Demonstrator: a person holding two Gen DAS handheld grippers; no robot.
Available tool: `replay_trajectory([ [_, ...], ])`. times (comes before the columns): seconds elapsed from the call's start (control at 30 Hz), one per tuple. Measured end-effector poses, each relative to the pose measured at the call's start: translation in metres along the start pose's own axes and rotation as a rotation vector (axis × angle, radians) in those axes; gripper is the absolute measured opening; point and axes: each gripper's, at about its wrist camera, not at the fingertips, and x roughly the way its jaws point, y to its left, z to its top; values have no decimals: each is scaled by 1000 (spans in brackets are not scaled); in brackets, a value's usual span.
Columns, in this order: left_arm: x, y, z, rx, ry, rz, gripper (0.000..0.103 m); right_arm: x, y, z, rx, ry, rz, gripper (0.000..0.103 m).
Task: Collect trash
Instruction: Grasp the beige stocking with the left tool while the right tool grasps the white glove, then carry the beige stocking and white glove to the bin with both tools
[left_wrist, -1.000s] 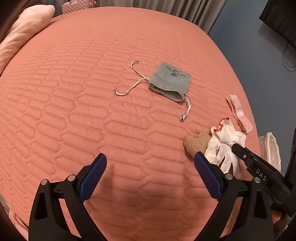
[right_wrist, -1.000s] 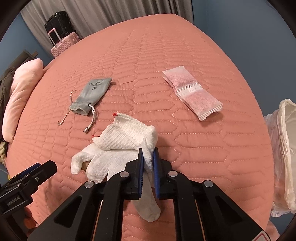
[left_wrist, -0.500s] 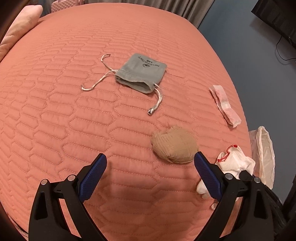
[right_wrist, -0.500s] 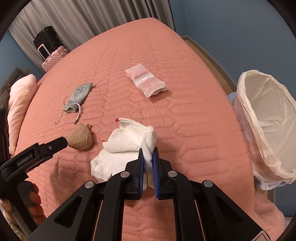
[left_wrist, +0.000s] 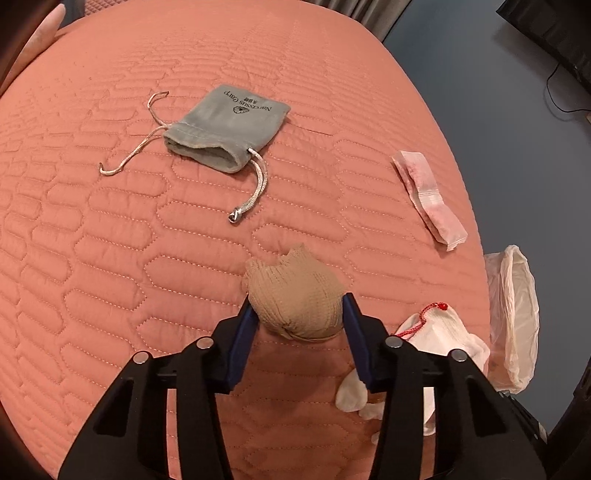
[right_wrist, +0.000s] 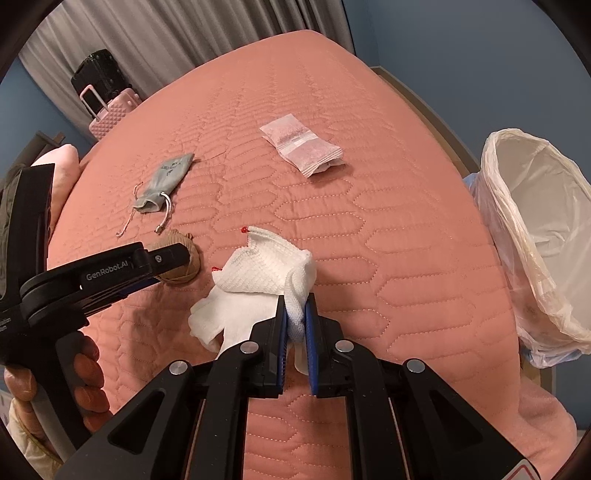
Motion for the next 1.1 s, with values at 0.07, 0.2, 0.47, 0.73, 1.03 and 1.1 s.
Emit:
replay_trajectory([
  [0.07, -4, -4, -1, 10, -2, -5, 36, -8, 2, 3, -5, -17, 5, 8],
  [0.2, -21, -8, -5, 25, -23, -22, 35, -31, -3, 8, -13, -55, 19, 8],
  [0.47, -62, -39, -4, 87, -102, -47, 35, -82, -5, 22, -13, -145, 38, 8],
  [0.73, -101, -86, -9, 176, -175, -88, 35, -146, -26, 30, 19, -270, 40, 8],
  [1.03, -135, -145, -21, 295, -241, -126, 35, -216, -60, 37, 52, -404, 15, 8],
  [1.1, -141, -158, -23, 325, -258, -132, 35, -232, -69, 38, 59, -437, 6, 8],
])
